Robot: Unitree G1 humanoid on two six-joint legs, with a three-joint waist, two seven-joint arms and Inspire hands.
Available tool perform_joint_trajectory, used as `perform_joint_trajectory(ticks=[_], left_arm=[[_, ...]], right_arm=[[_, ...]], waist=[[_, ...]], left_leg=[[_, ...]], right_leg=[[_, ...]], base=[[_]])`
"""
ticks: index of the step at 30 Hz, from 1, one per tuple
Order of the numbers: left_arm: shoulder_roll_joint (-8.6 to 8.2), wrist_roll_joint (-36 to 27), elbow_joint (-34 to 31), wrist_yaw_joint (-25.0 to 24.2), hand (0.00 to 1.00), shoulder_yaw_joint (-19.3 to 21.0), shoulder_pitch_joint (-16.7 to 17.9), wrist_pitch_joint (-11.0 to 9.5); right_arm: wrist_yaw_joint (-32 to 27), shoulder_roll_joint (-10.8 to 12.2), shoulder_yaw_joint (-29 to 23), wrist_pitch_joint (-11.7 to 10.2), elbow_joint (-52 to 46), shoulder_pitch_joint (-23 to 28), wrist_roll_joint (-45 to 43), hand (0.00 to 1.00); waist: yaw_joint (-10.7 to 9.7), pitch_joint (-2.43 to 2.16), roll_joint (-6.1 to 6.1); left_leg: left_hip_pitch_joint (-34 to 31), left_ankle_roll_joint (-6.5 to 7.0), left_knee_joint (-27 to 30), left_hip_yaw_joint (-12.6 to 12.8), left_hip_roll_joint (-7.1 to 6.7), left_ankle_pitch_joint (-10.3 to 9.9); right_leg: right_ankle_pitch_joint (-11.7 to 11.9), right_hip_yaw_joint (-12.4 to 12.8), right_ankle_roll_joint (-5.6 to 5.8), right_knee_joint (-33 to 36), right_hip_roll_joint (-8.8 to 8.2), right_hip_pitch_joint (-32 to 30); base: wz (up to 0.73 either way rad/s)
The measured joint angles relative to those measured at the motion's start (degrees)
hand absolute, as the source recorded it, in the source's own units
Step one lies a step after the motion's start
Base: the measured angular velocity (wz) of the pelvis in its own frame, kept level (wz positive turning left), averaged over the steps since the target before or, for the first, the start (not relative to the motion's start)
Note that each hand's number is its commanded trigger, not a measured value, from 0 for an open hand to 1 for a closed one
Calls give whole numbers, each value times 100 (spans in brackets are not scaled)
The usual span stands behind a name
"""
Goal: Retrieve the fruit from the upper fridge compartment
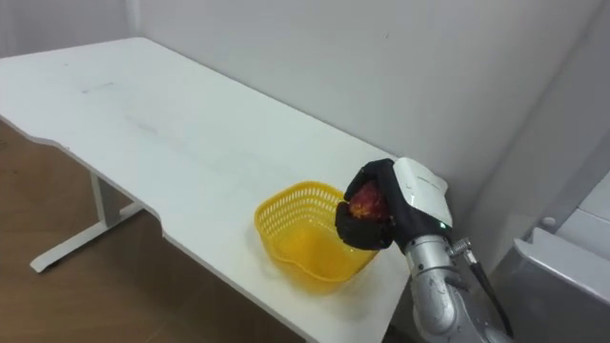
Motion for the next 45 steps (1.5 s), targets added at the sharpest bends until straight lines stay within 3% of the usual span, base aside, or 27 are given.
perform_joint_trajectory(ticks=[18, 19, 20, 21, 45], left_arm=[[48, 1, -99, 82, 0, 59, -18, 61], [47, 1, -100, 98, 0, 59, 0, 76], [41, 1, -100, 132, 0, 59, 22, 96], [38, 1, -100, 140, 0, 59, 29, 108], [34, 0, -26, 204, 0, 153, 0, 118]], right_arm=[[29, 53, 214, 284, -108, -9, -42, 100], [29, 93, 214, 287, -82, -9, -49, 61], [29, 132, 214, 288, -77, -9, -72, 46], [29, 145, 214, 288, -77, -9, -100, 0], [30, 174, 216, 287, -80, -9, -233, 0]], waist=[[290, 20, -17], [296, 20, -17], [296, 22, -14], [296, 24, -12], [296, 41, -1]], left_leg=[[-99, 0, 6, -5, -2, -1], [-101, 0, 8, -20, -3, -1], [-109, -2, 14, -34, -4, 0], [-114, -2, 18, -41, -5, 0], [-128, -3, 46, -84, -11, 0]], right_leg=[[-1, -9, 1, 10, -1, -97], [-1, -19, 1, 13, -1, -94], [-1, -31, 0, 15, -1, -94], [-1, -38, 0, 15, 0, -94], [-1, -85, 0, 38, -3, -86]], base=[[0], [5], [5], [6], [1]])
